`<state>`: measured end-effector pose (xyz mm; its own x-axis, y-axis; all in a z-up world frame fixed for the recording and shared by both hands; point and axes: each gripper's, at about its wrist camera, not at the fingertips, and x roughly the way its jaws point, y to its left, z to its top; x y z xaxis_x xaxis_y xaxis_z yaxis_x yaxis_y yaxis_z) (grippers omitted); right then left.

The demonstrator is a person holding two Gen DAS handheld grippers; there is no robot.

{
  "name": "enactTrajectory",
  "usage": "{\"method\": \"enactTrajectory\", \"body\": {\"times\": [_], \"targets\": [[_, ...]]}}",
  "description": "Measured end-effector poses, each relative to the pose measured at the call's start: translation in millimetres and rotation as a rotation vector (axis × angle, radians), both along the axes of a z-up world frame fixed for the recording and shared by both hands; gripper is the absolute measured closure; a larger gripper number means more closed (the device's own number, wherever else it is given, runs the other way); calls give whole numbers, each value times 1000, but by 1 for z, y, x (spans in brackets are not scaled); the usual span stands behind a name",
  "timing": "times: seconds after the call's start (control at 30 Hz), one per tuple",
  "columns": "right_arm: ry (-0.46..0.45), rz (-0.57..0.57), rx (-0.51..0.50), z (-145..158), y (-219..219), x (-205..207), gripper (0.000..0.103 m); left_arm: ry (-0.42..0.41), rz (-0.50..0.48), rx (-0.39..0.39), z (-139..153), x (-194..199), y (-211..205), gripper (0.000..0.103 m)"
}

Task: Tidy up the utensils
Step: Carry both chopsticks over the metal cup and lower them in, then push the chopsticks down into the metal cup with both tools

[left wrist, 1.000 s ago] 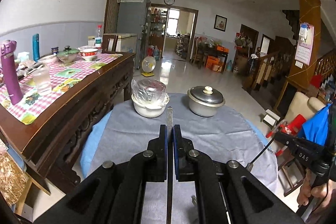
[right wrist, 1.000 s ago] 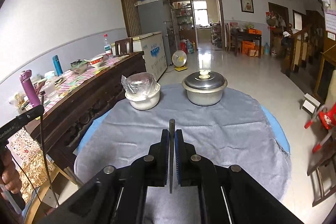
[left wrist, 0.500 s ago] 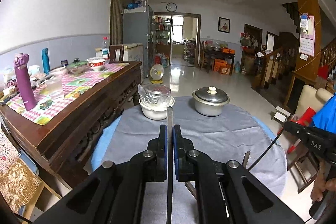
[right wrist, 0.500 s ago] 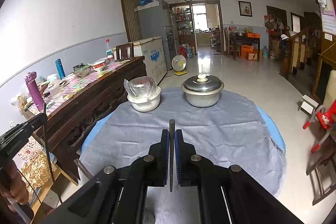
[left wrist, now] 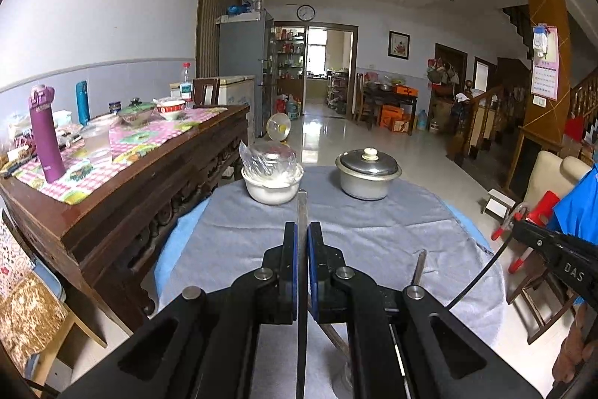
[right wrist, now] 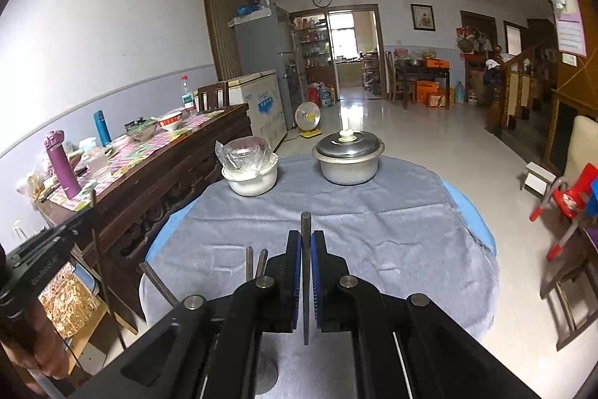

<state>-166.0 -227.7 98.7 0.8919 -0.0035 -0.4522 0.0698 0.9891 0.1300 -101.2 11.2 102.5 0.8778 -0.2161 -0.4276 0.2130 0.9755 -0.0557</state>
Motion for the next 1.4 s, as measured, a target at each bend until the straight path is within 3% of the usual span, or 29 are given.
{"method": "enactTrajectory", "body": {"times": [0.3,0.43,0.57,0.93,1.4], "targets": [[16,-43,118,-21,-6,-24,97,26,15,-57,-22,-13,0,98],[24,-52,108,-24,-5,-27,97,32,17,-72,-30,-18,3,98],[16,-47,116,-23,-3,-31,97,35,15,-137,-31,-18,15,98],[-46,-54,90,-14,12,-47,97,-116,12,-305,-14,-40,35,98],[-173,-74,112,8,10,-78,97,-182,41,-302,-6,-47,22,98]]}}
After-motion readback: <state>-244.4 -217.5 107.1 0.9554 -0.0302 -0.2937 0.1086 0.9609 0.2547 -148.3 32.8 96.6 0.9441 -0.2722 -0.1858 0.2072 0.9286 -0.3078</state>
